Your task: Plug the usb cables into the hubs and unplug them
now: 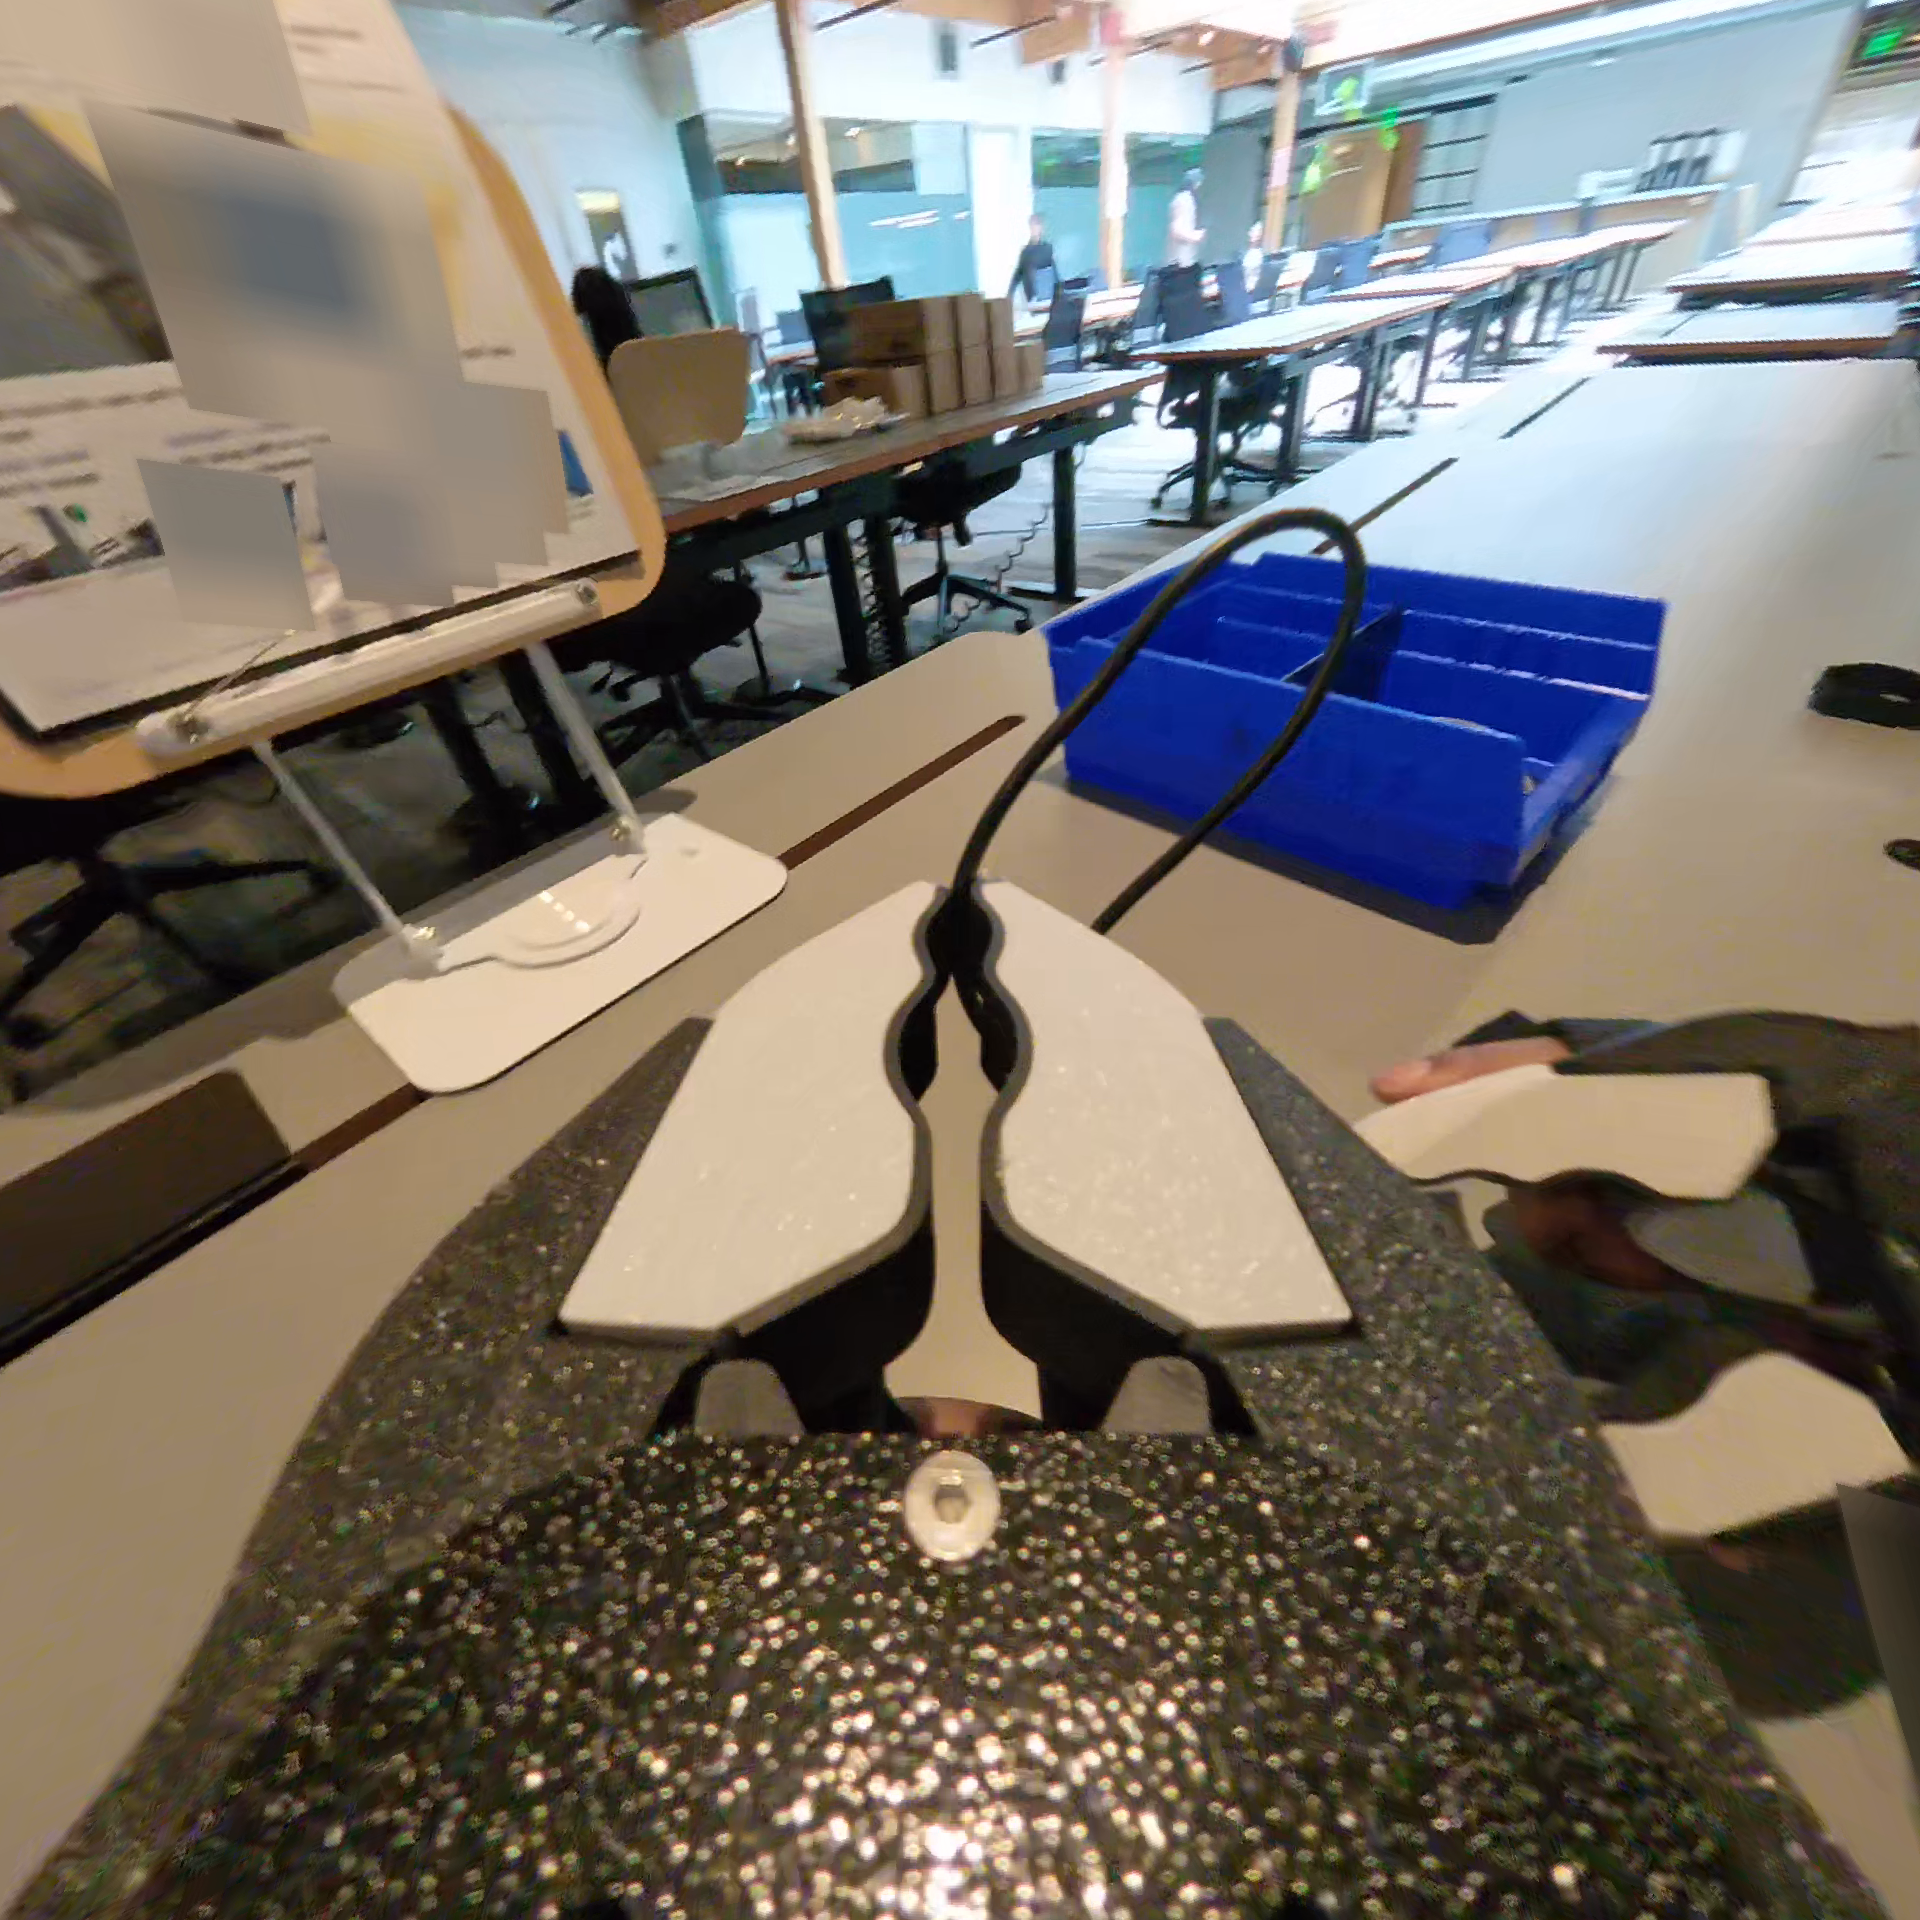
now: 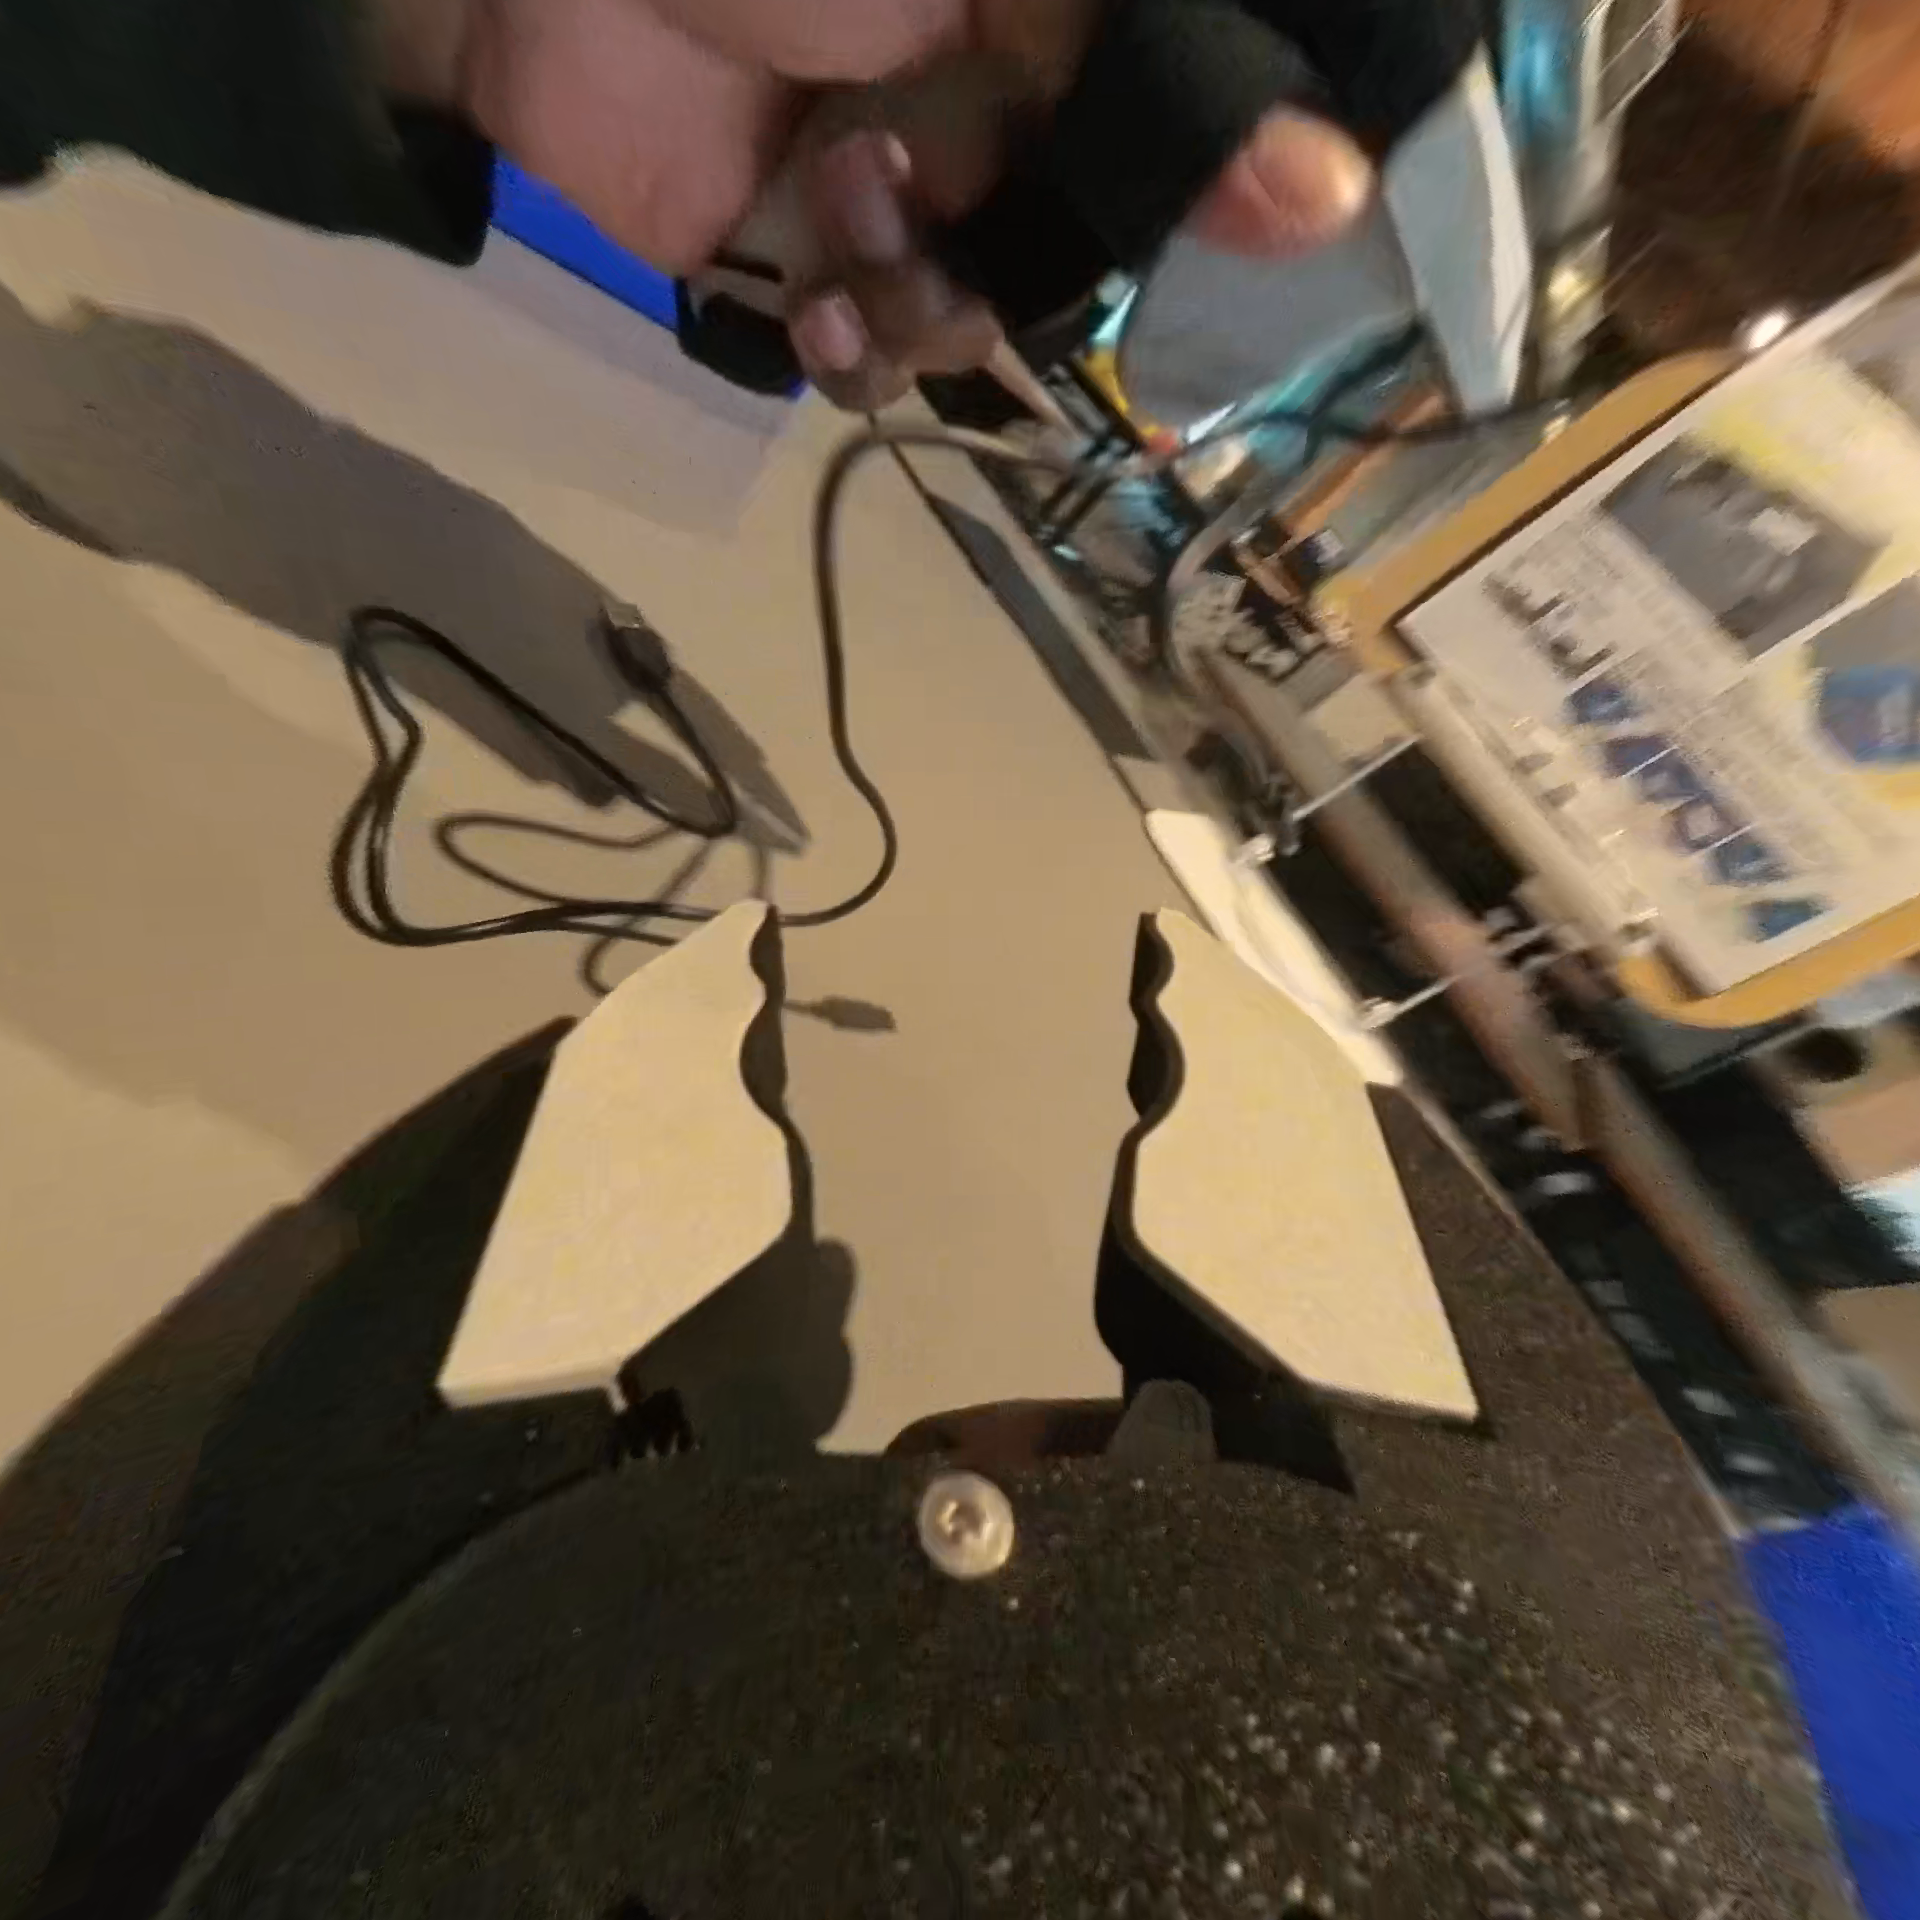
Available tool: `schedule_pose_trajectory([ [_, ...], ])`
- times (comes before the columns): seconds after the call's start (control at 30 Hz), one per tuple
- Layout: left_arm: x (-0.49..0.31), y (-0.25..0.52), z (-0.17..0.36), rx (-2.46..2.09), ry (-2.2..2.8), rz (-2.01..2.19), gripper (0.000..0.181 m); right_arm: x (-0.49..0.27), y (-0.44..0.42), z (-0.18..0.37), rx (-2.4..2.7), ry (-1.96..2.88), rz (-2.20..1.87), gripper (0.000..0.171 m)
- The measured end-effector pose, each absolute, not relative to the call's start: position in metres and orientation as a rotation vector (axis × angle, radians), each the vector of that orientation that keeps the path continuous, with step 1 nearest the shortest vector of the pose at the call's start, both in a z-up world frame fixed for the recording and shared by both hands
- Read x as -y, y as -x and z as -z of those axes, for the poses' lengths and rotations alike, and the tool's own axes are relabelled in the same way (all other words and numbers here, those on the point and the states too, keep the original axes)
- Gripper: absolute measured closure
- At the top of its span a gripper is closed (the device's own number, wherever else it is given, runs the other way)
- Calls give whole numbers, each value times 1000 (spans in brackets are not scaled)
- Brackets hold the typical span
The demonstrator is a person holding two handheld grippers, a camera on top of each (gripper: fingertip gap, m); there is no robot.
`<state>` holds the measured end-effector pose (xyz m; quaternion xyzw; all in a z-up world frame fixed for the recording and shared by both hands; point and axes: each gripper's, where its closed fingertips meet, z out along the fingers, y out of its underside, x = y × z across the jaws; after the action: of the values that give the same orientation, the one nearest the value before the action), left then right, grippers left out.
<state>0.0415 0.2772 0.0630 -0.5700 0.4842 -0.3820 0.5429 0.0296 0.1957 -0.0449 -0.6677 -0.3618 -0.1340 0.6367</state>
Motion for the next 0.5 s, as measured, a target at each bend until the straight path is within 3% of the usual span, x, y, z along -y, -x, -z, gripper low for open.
schedule_pose_trajectory([
  [0.13,-286,-36,-48,-1170,1412,848,180,-200,-14,36,840,1444,461,98],
  [0.33,-283,-35,-36,-1234,1435,805,180,-216,-7,44,767,1564,322,76],
  [0.5,-280,-37,-35,-1226,1452,800,180,-223,3,44,799,1539,385,75],
])
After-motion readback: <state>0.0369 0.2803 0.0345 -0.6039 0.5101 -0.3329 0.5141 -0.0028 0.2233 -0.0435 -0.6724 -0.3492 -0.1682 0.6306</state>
